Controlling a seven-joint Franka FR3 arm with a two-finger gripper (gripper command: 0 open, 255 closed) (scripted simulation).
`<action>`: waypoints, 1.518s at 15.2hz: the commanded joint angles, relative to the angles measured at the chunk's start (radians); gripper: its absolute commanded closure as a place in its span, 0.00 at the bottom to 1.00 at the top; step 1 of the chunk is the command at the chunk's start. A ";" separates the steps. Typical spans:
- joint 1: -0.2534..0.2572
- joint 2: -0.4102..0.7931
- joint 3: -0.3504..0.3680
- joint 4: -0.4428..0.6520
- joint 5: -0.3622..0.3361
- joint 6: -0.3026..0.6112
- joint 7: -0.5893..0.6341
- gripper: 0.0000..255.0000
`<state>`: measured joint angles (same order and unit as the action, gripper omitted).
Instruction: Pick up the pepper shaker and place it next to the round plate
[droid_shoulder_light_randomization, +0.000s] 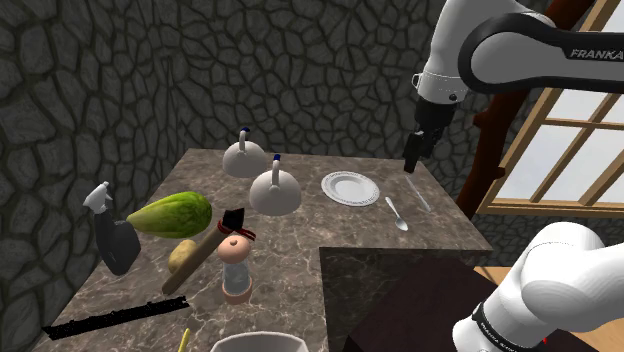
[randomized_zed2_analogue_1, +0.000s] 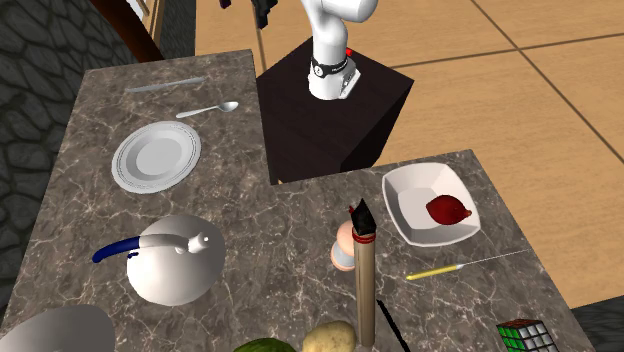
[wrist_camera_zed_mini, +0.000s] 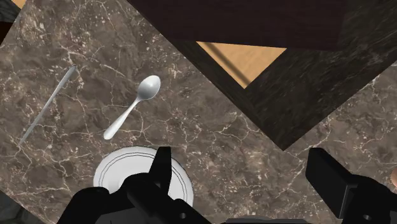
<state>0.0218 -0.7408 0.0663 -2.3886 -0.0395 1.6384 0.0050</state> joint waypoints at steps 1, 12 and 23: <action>0.000 0.000 0.000 0.000 0.000 0.000 0.000 0.00; 0.037 0.183 0.269 0.062 0.115 0.117 0.376 0.00; 0.019 0.549 0.527 0.302 0.041 0.209 0.791 0.00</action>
<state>0.0413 -0.2231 0.5743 -2.1098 0.0140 1.8457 0.7548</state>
